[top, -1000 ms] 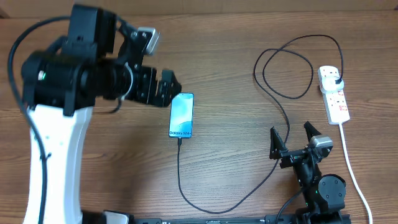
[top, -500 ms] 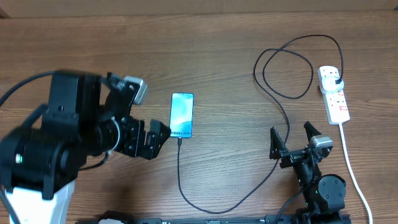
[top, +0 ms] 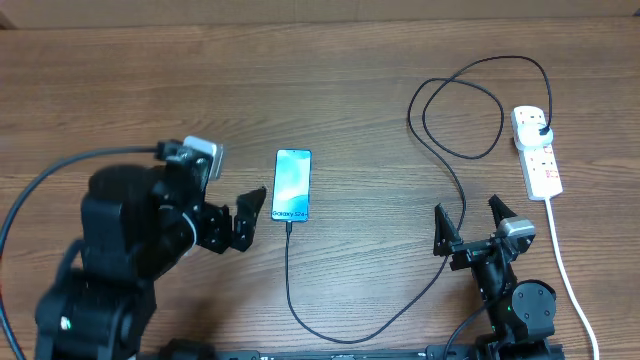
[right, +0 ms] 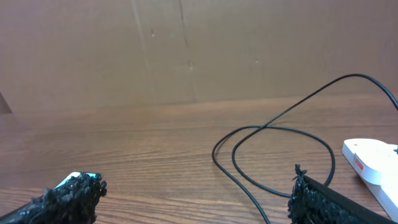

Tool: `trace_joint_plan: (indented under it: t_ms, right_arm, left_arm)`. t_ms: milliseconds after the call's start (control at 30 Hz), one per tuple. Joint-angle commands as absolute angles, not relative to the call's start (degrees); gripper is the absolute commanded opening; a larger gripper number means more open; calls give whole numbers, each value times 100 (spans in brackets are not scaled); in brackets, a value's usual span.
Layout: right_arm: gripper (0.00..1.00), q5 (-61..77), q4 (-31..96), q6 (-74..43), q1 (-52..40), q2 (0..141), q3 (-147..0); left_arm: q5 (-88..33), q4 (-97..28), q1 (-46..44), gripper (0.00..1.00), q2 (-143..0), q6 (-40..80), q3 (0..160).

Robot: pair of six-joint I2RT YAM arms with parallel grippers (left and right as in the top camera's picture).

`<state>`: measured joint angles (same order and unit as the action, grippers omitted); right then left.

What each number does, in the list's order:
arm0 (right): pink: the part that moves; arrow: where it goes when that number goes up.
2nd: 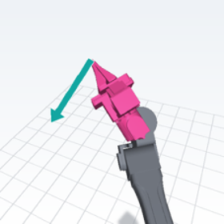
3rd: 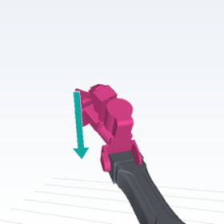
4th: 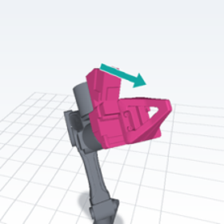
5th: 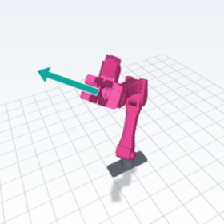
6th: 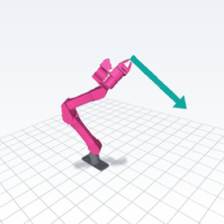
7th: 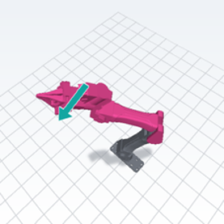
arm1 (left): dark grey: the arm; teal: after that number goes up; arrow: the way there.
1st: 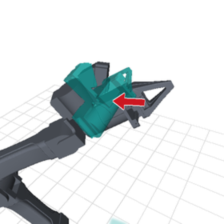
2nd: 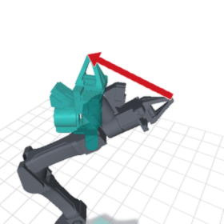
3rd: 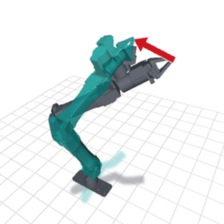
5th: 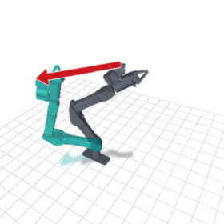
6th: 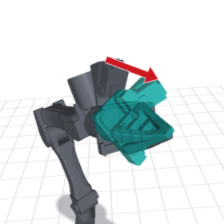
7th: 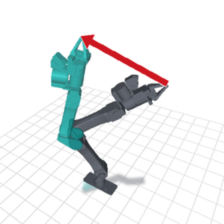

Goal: Plug charger to phone and switch on socket

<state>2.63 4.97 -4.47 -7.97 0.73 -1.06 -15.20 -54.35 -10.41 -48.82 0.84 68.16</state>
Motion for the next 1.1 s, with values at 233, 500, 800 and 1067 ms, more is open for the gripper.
trace_joint_plan:
  t_ms: [233,500,800,1067]
  right_arm:
    - [100,259,462,-445,-829,16,-45]
    - [100,259,462,-445,-829,16,-45]
    - [100,259,462,-445,-829,16,-45]
    - [100,259,462,-445,-829,16,-45]
  left_arm:
    - [-1461,-2991,-827,100,-3387,-283,4136]
    - [-1459,-1409,-825,100,-2169,-504,2250]
    - [-1461,-1138,-825,100,-1039,-1555,1079]
    - [-1459,-589,-729,100,-425,-1785,506]
